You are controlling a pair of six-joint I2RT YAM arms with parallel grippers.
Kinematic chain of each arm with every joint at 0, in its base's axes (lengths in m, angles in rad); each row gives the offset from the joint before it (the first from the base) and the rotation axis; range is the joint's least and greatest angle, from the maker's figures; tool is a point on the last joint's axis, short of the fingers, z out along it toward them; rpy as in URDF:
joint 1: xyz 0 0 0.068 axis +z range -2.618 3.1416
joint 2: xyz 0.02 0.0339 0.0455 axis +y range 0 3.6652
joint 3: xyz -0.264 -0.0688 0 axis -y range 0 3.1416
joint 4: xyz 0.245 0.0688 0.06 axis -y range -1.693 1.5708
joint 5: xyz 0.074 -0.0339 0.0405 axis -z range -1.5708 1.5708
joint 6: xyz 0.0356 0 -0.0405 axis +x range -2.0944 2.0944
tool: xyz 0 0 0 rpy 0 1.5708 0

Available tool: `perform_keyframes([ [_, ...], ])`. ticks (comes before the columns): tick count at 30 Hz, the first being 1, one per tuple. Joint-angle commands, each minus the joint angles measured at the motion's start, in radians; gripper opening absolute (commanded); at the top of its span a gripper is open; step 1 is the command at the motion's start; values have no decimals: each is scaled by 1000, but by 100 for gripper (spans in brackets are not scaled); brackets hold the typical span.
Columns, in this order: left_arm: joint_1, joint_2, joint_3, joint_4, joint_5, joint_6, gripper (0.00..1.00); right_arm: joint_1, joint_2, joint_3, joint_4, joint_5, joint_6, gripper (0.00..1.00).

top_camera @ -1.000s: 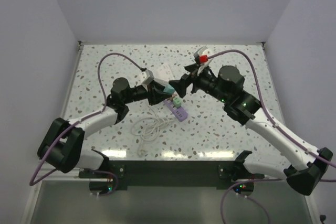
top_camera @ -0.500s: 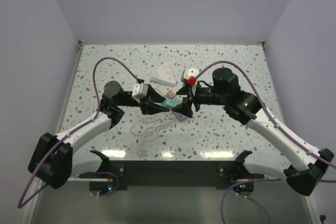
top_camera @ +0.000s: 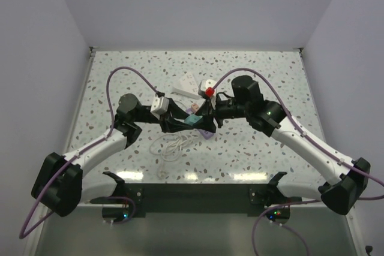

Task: Insert the plug

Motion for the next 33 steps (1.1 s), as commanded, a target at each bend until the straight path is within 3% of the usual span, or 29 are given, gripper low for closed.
perform_keyframes([
  [1, -5, -12, 0, 52, 8, 5, 0, 1, 0, 28, 14, -47, -8, 50],
  [4, -5, -11, 0, 51, 11, 5, 0, 1, 4, 24, 33, -73, -7, 43],
  [7, -8, -11, 1, 52, 8, 6, 0, -1, 13, 14, 59, -108, -8, 20],
  [10, -8, -11, 0, 54, 8, 5, 1, 1, 26, 16, 68, -113, -11, 11],
  [13, -8, -9, 0, 54, -2, 3, 14, 1, 33, 14, 74, -125, -17, 0],
  [15, -6, -9, 3, 54, -12, 3, 18, 1, 29, 5, 97, -134, -17, 0],
  [17, -8, -8, 1, 54, -27, 2, 38, -1, 10, -10, 113, -125, -13, 0],
  [18, -8, -6, 1, 55, -32, 2, 41, 1, 4, -16, 123, -92, -2, 0],
  [22, -8, -15, -6, 55, -88, 0, 72, 3, -36, -29, 128, -3, 19, 0],
  [25, -5, -23, -15, 57, -125, 3, 84, 1, -56, -27, 111, 74, 26, 0],
  [33, 38, -63, -48, 25, -246, 35, 91, -37, -102, -4, 30, 234, 30, 0],
])
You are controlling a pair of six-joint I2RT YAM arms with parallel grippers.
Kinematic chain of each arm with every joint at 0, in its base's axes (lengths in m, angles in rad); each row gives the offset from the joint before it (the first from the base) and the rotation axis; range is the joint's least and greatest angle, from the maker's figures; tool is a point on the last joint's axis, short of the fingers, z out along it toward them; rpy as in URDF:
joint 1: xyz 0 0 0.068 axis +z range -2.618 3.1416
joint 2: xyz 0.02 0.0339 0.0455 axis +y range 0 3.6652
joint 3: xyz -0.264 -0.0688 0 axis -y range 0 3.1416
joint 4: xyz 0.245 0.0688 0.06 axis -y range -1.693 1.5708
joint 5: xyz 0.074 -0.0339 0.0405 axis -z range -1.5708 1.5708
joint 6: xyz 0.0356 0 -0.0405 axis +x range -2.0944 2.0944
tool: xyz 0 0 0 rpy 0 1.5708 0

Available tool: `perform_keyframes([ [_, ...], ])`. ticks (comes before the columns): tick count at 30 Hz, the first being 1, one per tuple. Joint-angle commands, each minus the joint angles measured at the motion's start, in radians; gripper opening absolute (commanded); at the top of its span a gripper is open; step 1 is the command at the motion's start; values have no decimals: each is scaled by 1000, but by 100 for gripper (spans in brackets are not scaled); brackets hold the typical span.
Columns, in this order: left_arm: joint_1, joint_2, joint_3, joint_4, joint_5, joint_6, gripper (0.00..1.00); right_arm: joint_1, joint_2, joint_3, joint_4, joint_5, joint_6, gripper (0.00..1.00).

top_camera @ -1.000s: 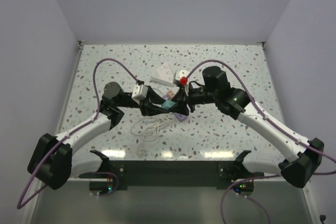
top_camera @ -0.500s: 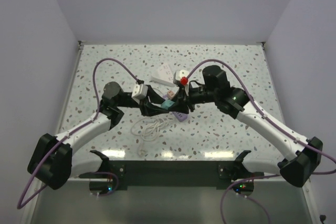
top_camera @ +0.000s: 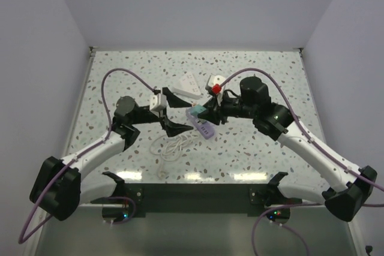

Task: Insert the plug

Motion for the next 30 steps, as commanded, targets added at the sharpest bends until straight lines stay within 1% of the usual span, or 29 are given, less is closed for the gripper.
perform_keyframes([
  [1, 53, -38, -25, 26, -110, 30, 91, -26, -50, 33, -36, 119, 15, 0],
  [4, 99, -32, -35, 49, -236, -22, 91, -49, -63, 42, -51, 197, 43, 0],
  [5, 106, -25, -29, 32, -329, -26, 91, -57, -61, 42, -51, 217, 54, 0],
  [7, 114, 10, 11, -52, -439, -27, 91, -72, -49, 46, -44, 266, 77, 0],
  [8, 116, 27, 30, -79, -536, -30, 91, -80, -26, 51, -42, 289, 95, 0],
  [10, 119, 81, 65, -123, -608, -53, 91, -103, 15, 74, -36, 308, 107, 0],
  [11, 120, 98, 73, -123, -653, -61, 91, -115, 59, 80, -24, 315, 126, 0],
  [13, 123, 145, 91, -115, -682, -85, 91, -123, 107, 108, 1, 328, 136, 0],
  [14, 123, 161, 102, -120, -723, -93, 91, -126, 162, 120, 10, 343, 155, 0],
  [17, 125, 218, 145, -138, -809, -105, 91, -128, 250, 184, 22, 401, 178, 0],
  [19, 126, 265, 180, -149, -840, -102, 92, -131, 325, 223, 42, 415, 178, 0],
  [21, 134, 300, 212, -150, -840, -108, 92, -135, 394, 243, 65, 415, 215, 0],
  [27, 185, 484, 293, -111, -793, -154, 91, -146, 555, 332, 111, 403, 250, 0],
  [28, 186, 501, 304, -107, -787, -155, 91, -147, 605, 361, 111, 401, 253, 0],
  [30, 189, 552, 339, -103, -779, -155, 91, -152, 652, 387, 113, 404, 261, 0],
])
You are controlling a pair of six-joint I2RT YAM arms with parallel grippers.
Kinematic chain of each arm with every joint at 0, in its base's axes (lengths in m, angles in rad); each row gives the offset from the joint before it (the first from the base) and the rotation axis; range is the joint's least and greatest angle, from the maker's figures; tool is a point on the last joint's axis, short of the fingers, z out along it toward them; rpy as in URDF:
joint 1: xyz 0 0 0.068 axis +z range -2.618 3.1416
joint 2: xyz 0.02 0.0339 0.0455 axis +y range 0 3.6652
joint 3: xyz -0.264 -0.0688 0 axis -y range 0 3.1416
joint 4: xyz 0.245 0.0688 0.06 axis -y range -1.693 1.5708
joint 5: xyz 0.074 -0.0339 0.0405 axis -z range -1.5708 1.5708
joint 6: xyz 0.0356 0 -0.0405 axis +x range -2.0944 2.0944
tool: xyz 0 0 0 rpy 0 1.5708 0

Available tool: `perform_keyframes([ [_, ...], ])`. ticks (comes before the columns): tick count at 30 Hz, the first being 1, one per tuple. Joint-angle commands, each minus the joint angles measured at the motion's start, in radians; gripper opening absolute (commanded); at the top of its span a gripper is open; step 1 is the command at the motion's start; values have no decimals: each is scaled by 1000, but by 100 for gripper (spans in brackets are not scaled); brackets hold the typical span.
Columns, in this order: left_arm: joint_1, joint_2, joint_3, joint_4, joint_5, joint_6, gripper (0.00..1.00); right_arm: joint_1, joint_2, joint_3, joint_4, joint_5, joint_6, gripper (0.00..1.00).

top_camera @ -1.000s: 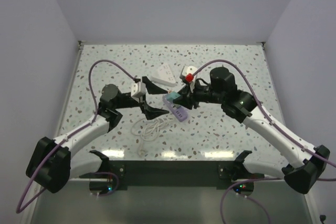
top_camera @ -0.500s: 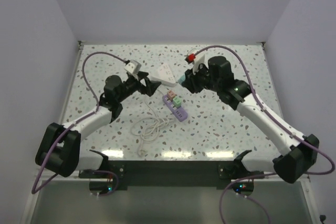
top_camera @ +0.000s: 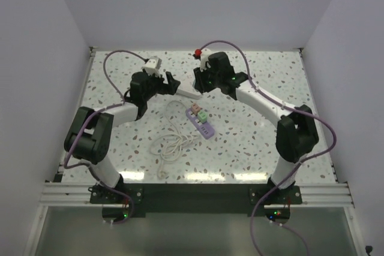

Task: Insert the plug

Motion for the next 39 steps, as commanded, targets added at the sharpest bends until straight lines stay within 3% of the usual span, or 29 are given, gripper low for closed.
perform_keyframes([
  [1, 13, 66, 78, 51, 8, -26, 91, -12, 68, 93, 68, 16, 38, 0],
  [15, 36, 256, 168, 85, 74, -46, 91, -65, 324, 193, 120, -27, 140, 0],
  [22, 37, 305, 184, 92, 89, -55, 91, -66, 355, 219, 150, -24, 195, 0],
  [39, 37, 373, 194, 120, 126, -85, 89, -65, 389, 282, 36, 45, 216, 0],
])
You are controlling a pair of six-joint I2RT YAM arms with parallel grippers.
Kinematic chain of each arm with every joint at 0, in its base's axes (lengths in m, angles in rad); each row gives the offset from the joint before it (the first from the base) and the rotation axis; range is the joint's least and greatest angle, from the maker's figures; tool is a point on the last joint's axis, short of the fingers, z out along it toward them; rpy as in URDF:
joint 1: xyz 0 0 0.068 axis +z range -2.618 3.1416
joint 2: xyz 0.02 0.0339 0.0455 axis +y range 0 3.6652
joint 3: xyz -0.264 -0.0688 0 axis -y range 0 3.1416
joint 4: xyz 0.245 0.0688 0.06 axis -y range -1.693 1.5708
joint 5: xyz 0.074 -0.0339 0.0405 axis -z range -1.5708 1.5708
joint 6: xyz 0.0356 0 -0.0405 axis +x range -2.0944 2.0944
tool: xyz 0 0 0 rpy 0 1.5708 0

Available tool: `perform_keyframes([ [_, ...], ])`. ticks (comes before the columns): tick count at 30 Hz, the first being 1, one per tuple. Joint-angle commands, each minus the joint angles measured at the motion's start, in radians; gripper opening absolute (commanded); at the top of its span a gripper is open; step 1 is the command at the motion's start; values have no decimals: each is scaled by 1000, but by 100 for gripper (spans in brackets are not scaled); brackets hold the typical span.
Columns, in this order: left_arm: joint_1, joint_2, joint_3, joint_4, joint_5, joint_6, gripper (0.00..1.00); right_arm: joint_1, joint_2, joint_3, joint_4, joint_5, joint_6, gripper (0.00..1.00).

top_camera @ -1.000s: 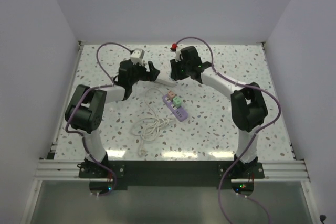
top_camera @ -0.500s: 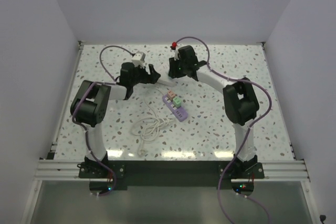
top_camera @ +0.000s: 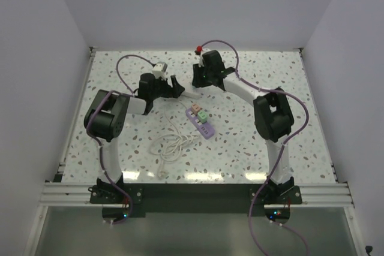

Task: Insert the plug

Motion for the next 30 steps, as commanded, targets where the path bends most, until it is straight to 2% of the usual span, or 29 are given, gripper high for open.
perform_keyframes([
  [1, 8, 10, 39, 61, 19, -12, 88, 1, -3, 37, -35, 34, 22, 0],
  [9, 8, 16, 36, 67, 20, -15, 84, 1, -13, 31, -67, 49, 47, 0],
  [14, 8, 24, 39, 71, 25, -18, 78, 2, -17, 22, -53, 48, 64, 0],
  [30, 8, 15, 31, 79, 31, -24, 73, 34, 6, 47, -47, 57, 99, 0],
])
